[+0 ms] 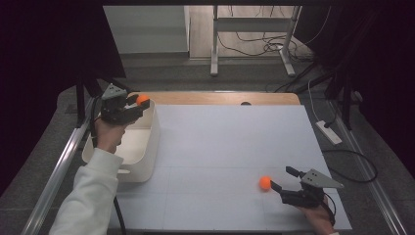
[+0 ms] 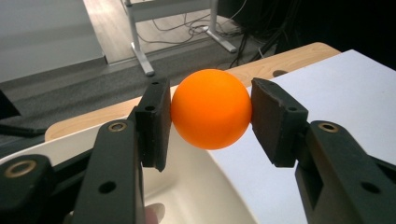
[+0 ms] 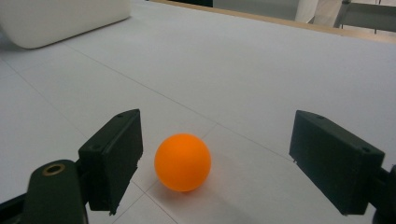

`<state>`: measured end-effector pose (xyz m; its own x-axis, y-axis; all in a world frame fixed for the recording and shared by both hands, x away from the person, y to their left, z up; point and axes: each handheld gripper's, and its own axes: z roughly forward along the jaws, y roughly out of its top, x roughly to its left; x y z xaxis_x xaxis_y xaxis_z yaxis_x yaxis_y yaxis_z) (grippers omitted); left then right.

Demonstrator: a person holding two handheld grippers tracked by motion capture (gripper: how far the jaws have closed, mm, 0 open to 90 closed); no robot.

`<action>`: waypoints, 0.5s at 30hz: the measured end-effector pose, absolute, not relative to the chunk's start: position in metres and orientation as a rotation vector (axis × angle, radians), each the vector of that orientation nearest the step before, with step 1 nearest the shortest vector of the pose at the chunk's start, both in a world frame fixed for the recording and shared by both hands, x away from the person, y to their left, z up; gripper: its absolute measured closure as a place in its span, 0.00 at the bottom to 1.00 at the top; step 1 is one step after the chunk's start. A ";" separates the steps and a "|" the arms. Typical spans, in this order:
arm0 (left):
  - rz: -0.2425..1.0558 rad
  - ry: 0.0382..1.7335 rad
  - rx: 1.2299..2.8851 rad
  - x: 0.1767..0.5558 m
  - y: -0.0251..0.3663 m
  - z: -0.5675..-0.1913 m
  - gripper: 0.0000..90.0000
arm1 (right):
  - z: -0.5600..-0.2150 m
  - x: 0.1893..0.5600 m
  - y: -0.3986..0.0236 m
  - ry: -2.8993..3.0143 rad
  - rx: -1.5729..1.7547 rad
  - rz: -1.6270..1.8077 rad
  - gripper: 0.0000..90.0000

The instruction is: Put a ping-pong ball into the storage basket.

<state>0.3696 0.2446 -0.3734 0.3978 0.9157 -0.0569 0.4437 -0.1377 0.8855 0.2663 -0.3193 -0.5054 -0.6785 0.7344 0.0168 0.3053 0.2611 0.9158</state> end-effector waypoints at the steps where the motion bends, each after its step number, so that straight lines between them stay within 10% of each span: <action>1: 0.652 1.201 1.751 0.371 0.246 -0.374 0.56 | -0.505 0.266 -0.319 2.124 0.944 1.398 0.20; 15: 0.621 1.285 1.799 0.384 0.255 -0.384 0.56 | -0.506 0.267 -0.319 2.122 0.948 1.395 0.20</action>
<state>0.3842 0.2551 -0.3839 0.3575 0.9315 -0.0666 0.5269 -0.1423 0.8379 0.2670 -0.3190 -0.5059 -0.6754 0.7372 0.0166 0.3074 0.2610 0.9151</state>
